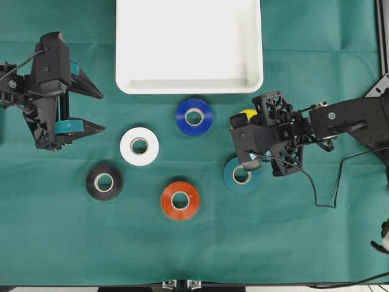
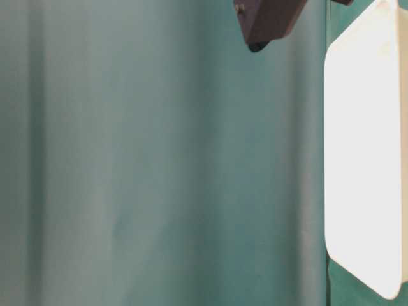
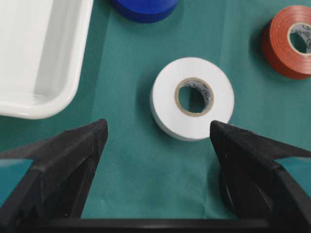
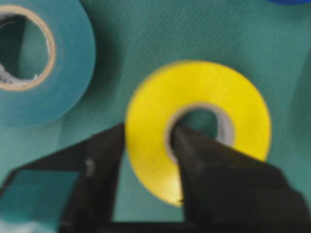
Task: Put the tape alternately from left to right into the white case.
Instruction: 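Close the right gripper on the yellow roll and lift it toward the tray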
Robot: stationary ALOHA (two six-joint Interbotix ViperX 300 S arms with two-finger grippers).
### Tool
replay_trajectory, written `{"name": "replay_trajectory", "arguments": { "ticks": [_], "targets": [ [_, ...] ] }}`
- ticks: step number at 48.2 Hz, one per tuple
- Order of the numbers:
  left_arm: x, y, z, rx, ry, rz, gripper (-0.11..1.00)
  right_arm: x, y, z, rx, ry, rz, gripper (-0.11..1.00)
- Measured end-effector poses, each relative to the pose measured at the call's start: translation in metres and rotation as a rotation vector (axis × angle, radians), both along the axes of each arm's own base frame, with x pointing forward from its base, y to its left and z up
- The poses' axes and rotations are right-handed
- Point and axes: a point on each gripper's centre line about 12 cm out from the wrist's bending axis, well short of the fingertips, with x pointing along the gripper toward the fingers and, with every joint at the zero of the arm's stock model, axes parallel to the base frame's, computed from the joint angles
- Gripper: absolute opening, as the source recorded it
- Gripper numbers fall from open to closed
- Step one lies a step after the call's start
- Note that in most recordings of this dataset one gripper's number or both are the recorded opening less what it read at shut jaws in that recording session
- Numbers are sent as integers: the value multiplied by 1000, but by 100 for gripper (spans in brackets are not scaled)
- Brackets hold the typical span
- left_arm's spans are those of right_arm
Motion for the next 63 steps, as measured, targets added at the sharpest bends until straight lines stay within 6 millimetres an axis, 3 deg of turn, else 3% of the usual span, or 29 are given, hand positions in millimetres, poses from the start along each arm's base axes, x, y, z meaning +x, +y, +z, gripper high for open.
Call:
{"name": "replay_trajectory", "arguments": {
  "ticks": [23,38,56,63],
  "targets": [
    [-1,0,-1,-1,2,1,75,11,3,11,6,-33,0,27],
    [-1,0,0,0,0,0,75,12,16,59,24,-134,30,27],
    [-1,0,0,0,0,0,75,13,15,67,22,-141,27,27],
    [-1,0,-1,0,2,0,75,20,0,73,19,-160,-22,27]
  ]
}}
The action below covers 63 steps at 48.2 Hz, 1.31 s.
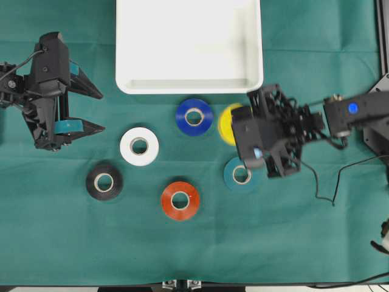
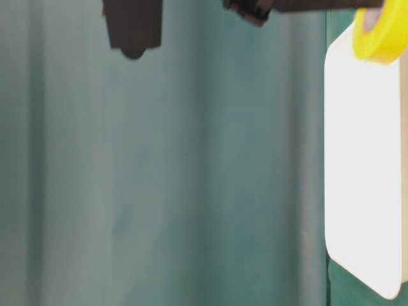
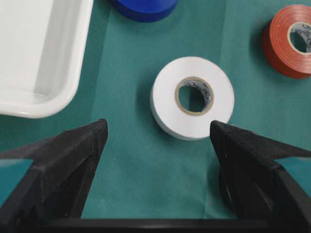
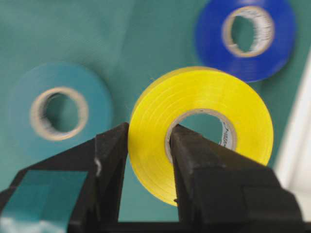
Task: Put the tape alternately from left to right into the white case.
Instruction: 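Close the right gripper on the yellow roll and lift it toward the tray, then lower the yellow roll into the tray and open the right gripper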
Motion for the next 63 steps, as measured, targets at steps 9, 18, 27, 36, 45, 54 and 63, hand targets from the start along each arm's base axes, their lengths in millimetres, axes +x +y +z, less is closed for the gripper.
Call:
{"name": "replay_trajectory", "arguments": {
  "ticks": [9,18,27,36,45,54,63],
  "targets": [
    [0,0,0,1,0,-1,75,4,-41,0,-12,-7,-116,27],
    [-1,0,-1,0,3,0,75,11,-74,-5,-44,-17,-181,27],
    [-1,0,0,-1,-2,1,75,21,-99,-14,-61,-4,-232,27],
    [-2,0,-3,0,6,0,75,28,-112,-25,-61,9,-261,27],
    [-4,0,-5,-1,11,2,75,30,-121,-33,-57,9,-282,27],
    [-5,0,-8,-1,14,1,75,29,-129,-42,-56,31,-303,27],
    [-6,0,-9,0,15,0,75,29,-130,-44,-54,37,-308,27]
  ]
}}
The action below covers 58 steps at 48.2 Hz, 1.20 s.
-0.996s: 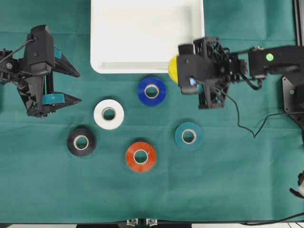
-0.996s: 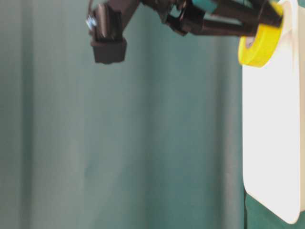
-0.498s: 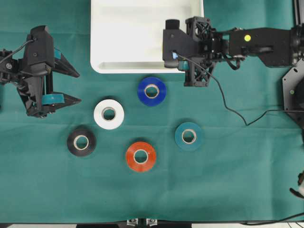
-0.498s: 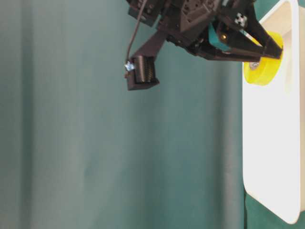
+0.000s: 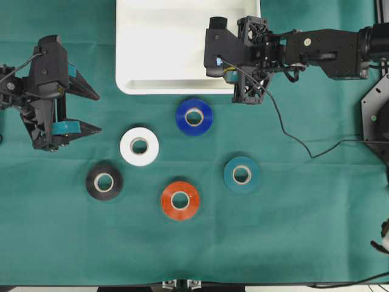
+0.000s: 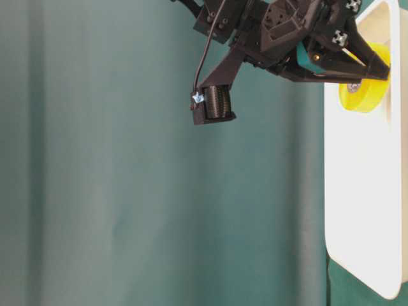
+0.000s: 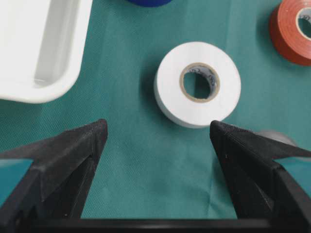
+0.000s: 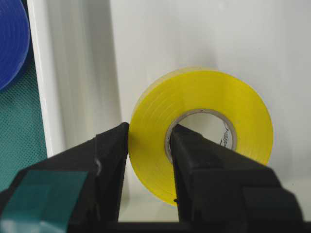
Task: Put the tape alternately from left to right into the white case.
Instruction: 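Lower the yellow roll into the tray and open the right gripper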
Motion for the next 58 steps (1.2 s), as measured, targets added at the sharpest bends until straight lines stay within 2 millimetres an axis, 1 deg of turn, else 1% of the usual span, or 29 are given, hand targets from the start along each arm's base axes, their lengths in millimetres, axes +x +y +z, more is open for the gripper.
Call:
{"name": "replay_trajectory", "arguments": {
  "ticks": [33,35,40,42,43,49,58],
  "targets": [
    [0,0,0,0,0,0,75,-4,0,-3,15,35,-27,27],
    [0,0,0,-1,0,1,75,-5,0,-3,16,36,-29,35],
    [0,0,0,0,0,0,75,-5,0,-3,16,37,-29,66],
    [0,0,0,-1,0,1,75,-5,0,-3,16,37,-29,77],
    [0,0,0,0,-2,2,75,-5,0,-3,16,37,-29,77],
    [0,0,0,0,-2,0,75,-5,0,-2,16,36,-29,69],
    [0,0,0,-1,0,1,75,-5,1,10,9,1,-27,69]
  ]
}}
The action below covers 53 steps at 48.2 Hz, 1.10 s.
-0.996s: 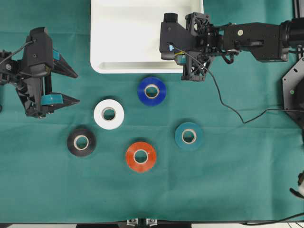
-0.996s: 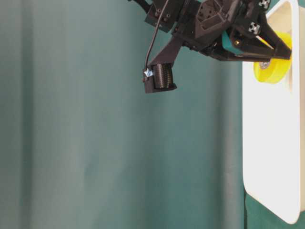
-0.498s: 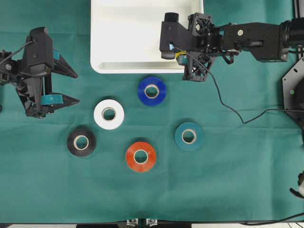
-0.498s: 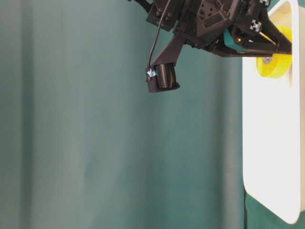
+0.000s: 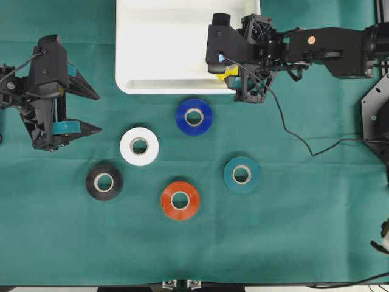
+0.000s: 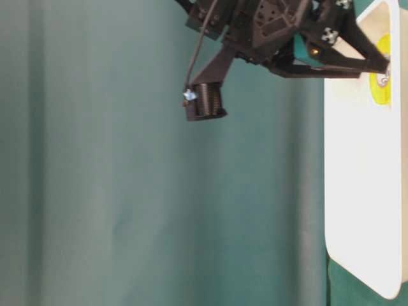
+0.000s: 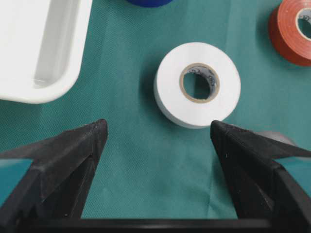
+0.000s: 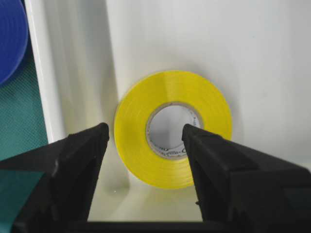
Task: Put the tape alternately from left to right into the white case.
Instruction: 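Lower the yellow roll into the tray and open the right gripper, then reach the left gripper down into the white tape roll's hole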
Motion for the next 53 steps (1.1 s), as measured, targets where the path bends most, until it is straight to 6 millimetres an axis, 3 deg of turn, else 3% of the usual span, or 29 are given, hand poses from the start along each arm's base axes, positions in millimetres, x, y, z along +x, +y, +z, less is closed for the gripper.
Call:
{"name": "replay_trajectory", "arguments": {
  "ticks": [21,36,53],
  "targets": [
    [0,0,0,1,-2,-1,75,1,17,27,-15,-70,49,69],
    [0,0,0,0,0,0,75,3,54,40,-17,-109,151,69],
    [0,0,0,0,0,0,75,-1,93,37,-8,-100,259,69]
  ]
}}
